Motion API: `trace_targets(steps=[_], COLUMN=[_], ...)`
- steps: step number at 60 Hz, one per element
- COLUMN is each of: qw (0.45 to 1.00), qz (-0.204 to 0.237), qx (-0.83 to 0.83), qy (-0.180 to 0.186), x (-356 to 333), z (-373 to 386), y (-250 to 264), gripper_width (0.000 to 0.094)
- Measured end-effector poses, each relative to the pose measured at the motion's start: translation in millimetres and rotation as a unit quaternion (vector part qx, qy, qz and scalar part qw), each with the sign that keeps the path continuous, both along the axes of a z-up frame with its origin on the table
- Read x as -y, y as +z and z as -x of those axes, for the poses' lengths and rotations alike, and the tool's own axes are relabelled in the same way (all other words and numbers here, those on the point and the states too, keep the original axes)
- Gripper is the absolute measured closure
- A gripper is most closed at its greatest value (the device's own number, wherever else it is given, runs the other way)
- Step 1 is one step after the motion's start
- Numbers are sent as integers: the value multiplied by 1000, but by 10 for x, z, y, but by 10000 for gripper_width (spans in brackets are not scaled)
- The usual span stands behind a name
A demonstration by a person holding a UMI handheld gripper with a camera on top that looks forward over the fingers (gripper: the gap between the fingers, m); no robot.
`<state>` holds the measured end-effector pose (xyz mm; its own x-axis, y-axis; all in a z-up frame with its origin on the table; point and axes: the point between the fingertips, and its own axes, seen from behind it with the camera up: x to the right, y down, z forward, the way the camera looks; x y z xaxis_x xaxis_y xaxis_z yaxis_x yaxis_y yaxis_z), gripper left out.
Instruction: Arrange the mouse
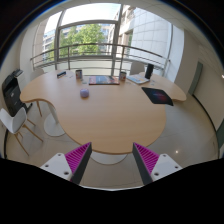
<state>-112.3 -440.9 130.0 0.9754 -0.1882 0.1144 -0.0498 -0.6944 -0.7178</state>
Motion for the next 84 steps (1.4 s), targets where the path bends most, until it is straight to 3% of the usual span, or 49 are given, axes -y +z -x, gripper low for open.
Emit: trace_targets(steps=[12,27,44,49,58,71,78,84], qw=[998,993,992,992,991,991,991,987], qz=[-49,-78,-56,-40,-47,-39,-40,-84], qx=[-1,-13,-19,-18,-42,-35,-43,-40], qy=[47,91,112,116,120,122,121,130], x=[-895,-2759,-4503,-4723,-4901,-4895,-4865,-4795], z=[835,1115,1020,985,1011,1030,1049,1069], y=[-247,-634,-1255,-1451,-1463,-1459,-1374,-838], gripper_width=[94,95,127,147,356,491,518,517])
